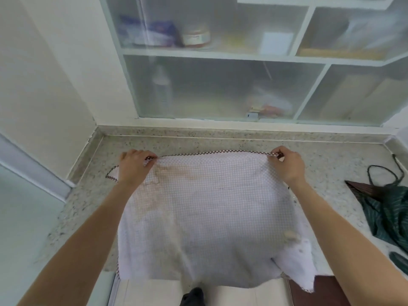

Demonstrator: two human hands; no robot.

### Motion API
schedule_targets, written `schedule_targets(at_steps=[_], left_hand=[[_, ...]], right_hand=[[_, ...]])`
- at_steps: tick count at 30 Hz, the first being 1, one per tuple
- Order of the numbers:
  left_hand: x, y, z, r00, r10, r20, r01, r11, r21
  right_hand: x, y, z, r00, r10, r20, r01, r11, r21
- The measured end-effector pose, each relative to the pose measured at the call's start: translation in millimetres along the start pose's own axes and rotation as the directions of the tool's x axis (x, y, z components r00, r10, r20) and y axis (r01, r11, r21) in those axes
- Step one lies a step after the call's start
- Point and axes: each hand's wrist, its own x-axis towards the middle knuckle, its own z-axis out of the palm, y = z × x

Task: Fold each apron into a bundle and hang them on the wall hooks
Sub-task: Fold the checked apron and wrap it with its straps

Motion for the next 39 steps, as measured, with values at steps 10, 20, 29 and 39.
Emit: schedule_targets(at_steps=[10,20,29,39], left_hand=[[131,-16,108,0.986,0.014,0.169,-0.031,0.995,0.096],[159,-1,181,0.955,-0.235,0.182,0.213,0.968,0.134],[124,-12,221,0.733,-0.282,0.619,0.220,0.959,0.177],[138,-56,224,0.798,-0.199,0.568,0.114,0.977,0.181]], right_hand=[[125,23,94,0.971,0.236,-0.038,-0.239,0.958,-0.156],[165,48,167,0.942,0.304,0.145,-0.323,0.937,0.132],[124,73,211,0.840,0.142,0.524,0.098,0.910,-0.404],[129,43,240,0.820,0.208,0.533,0.010,0.926,-0.378]])
